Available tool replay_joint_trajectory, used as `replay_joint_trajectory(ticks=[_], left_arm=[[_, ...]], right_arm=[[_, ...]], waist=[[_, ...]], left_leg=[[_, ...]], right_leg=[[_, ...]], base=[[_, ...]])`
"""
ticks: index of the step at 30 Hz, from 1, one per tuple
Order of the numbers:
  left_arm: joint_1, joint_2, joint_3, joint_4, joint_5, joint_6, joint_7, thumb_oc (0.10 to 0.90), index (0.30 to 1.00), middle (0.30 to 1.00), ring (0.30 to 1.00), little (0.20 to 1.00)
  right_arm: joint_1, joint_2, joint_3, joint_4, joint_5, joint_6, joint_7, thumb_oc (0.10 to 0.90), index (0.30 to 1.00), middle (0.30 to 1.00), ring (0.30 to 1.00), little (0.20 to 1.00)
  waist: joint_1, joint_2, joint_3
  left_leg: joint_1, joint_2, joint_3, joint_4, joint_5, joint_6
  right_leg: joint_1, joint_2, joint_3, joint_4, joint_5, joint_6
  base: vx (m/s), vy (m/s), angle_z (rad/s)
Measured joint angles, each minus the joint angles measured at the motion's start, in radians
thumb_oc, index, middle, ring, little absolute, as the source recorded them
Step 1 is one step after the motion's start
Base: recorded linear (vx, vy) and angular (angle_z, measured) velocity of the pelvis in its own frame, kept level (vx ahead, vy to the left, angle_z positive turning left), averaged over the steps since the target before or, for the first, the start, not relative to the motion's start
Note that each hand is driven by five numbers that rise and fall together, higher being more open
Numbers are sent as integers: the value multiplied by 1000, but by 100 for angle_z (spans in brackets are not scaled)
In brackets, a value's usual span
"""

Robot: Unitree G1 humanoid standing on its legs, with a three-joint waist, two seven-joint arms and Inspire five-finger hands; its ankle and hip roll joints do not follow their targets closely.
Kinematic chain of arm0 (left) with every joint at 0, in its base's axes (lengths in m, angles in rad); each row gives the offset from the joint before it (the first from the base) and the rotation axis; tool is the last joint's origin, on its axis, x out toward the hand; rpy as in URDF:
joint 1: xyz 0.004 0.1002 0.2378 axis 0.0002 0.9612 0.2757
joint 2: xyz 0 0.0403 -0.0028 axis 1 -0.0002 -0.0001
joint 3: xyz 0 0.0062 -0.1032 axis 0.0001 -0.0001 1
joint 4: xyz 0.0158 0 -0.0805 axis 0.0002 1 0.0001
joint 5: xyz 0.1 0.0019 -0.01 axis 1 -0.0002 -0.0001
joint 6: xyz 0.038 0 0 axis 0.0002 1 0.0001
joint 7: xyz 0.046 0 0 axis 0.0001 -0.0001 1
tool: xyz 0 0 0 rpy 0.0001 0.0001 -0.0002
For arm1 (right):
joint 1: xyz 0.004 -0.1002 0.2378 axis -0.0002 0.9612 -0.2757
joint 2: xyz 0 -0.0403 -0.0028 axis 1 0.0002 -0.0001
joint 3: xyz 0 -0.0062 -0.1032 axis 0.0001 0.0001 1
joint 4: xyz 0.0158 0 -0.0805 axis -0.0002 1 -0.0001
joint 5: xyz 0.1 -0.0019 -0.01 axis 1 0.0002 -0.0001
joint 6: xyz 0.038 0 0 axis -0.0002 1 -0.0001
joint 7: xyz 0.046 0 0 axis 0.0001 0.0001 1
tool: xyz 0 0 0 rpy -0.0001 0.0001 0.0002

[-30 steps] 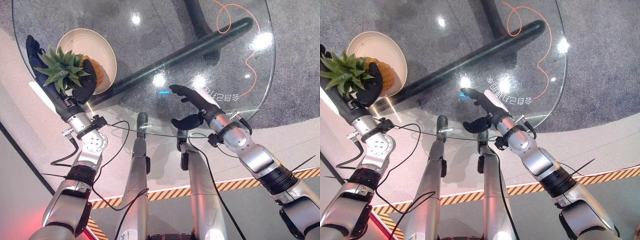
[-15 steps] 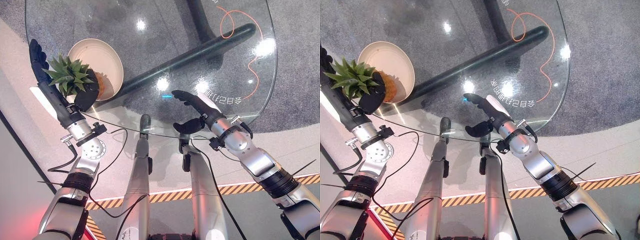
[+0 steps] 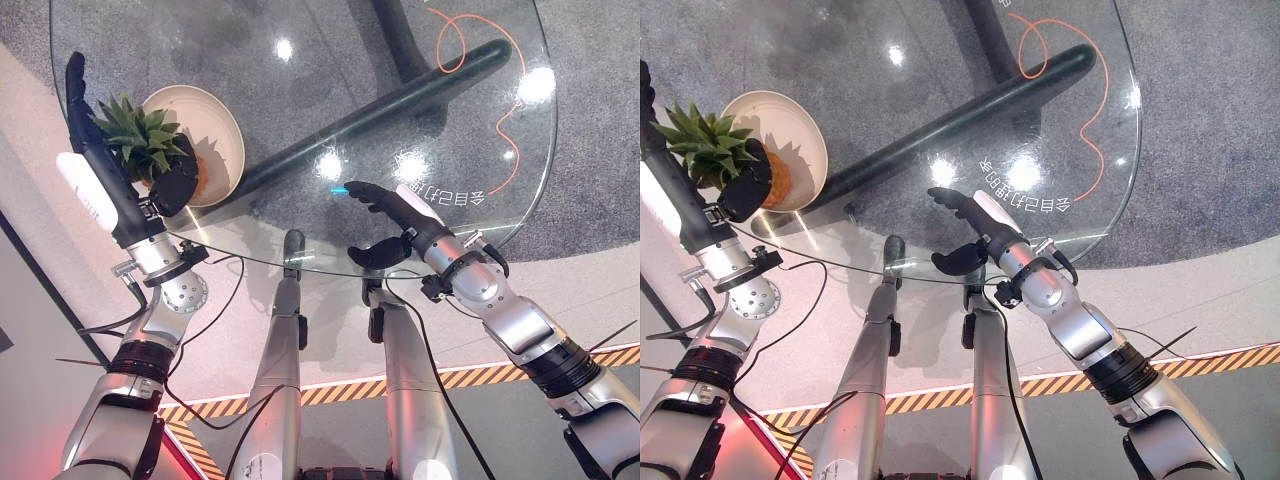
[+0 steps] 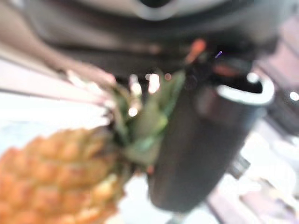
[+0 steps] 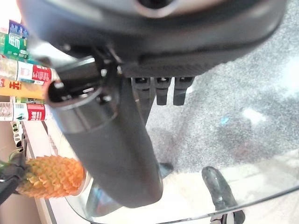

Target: Pick up the fruit to the plate

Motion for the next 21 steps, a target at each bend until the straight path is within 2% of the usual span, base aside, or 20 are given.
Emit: replay_joint_trajectory(ticks=[16, 21], left_arm=[[7, 91, 0, -42, 133, 126, 19, 800, 900, 900, 900, 900], [33, 111, 1, -84, 152, 134, 30, 800, 900, 900, 900, 900]], right_arm=[[22, -28, -4, -22, 2, 20, 9, 800, 900, 900, 900, 900], [59, -30, -21, -26, 1, 27, 10, 800, 900, 900, 900, 900]], waist=[[4, 1, 0], [7, 5, 0]], left_leg=[[11, -1, 15, 1, 3, 3], [21, -1, 15, -1, 3, 3]], right_leg=[[6, 0, 15, 2, -1, 2], [16, 0, 15, 2, -2, 3]], base=[[1, 3, -1], [0, 0, 0]])
